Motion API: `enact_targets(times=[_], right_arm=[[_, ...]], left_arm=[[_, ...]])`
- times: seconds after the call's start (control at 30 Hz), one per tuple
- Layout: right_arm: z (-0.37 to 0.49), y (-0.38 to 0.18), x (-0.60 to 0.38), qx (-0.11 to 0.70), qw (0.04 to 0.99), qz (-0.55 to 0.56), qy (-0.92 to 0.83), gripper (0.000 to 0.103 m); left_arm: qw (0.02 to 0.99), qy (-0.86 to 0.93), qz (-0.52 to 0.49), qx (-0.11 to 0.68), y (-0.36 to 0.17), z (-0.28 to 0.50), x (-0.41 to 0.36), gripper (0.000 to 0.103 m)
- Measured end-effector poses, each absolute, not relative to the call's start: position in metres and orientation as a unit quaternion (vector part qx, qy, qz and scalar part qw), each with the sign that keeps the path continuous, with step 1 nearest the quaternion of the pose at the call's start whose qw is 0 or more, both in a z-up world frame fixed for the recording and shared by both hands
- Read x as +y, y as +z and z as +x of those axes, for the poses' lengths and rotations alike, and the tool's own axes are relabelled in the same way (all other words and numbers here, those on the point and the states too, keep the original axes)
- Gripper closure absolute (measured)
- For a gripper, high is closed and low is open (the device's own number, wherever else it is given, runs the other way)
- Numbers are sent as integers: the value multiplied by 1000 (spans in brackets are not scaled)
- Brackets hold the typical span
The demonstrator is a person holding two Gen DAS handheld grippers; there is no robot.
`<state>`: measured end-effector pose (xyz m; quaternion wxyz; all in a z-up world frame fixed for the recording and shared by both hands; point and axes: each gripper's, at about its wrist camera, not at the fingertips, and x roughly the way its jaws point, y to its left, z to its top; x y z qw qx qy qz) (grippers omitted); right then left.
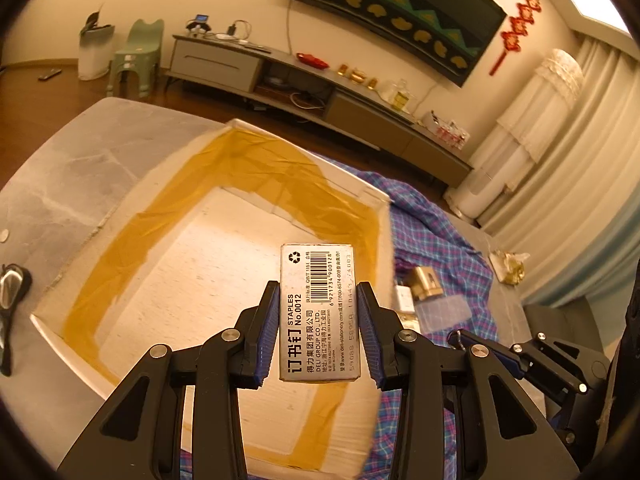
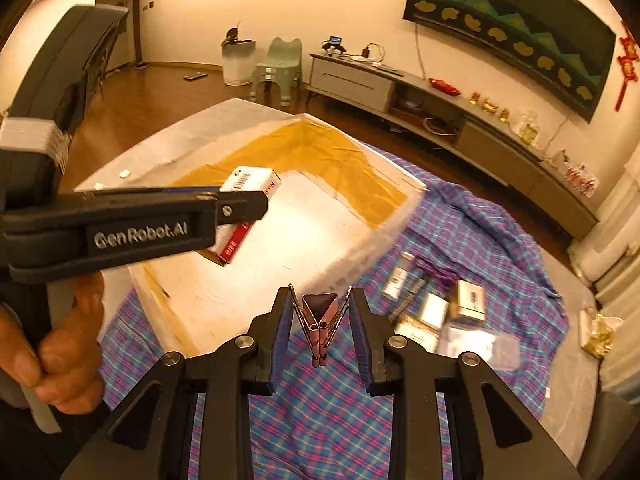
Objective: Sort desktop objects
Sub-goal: 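Lower both tools over the cardboard box and open both to drop the items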
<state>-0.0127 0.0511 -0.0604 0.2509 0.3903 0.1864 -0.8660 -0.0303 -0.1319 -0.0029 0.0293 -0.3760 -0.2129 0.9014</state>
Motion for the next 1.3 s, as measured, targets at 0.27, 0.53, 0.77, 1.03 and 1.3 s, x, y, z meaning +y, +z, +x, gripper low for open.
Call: enact_targets(times=[0.27,0.53,0.77,1.03,1.3], right_arm=[[-38,-59,18,167,287,418,-846,73],[-64,-64,-8,190,290,435,-831,73],[-94,-78,-15,196,292,461,-815,73],[-125,-97,-17,218,275,477,-806,73],[-150,-116,-23,250,264,483,-796,73]], left_arm=[[9,898,-375,-231,-2,-43,-155,64],[-3,893,-375,-248,-2,-58,-174,64],[-1,883,-383,-271,-6,-82,-183,64],[8,857,-407,-317,-20,-114,-189,64],[-17,828,-443,-345,-44,-143,-189,64]])
